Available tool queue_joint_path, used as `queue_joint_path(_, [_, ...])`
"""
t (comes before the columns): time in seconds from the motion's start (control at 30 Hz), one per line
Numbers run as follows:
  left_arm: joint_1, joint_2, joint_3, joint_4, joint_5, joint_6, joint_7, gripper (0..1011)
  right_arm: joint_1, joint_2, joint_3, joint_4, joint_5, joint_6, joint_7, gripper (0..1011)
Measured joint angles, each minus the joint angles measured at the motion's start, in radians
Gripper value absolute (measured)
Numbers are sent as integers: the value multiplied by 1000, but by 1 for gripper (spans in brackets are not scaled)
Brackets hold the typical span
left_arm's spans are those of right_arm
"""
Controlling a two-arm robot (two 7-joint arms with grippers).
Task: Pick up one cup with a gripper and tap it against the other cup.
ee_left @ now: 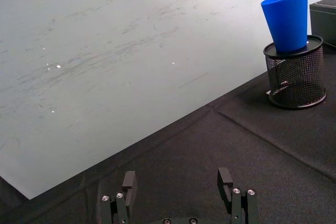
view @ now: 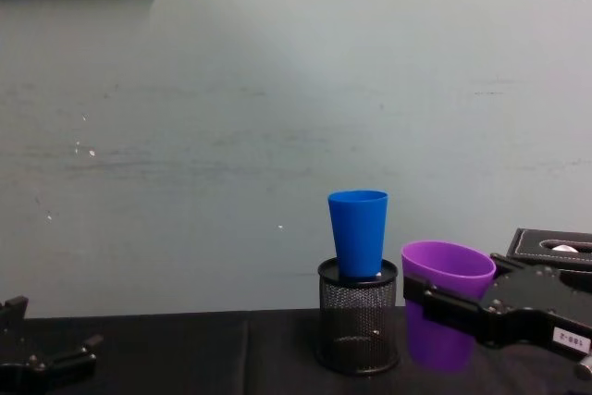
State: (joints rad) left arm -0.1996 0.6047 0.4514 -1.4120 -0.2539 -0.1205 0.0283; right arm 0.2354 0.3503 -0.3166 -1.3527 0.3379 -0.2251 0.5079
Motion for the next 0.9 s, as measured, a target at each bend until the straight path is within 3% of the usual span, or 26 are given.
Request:
queue_joint_path(0.63, [0, 0, 0, 0, 0, 0, 0, 1011, 20, 0, -5, 14, 25, 9, 1, 732])
queue_joint_path(0.9, [0, 0, 0, 0, 0, 0, 0, 1011, 65, -1, -13, 37, 30, 37, 10, 732])
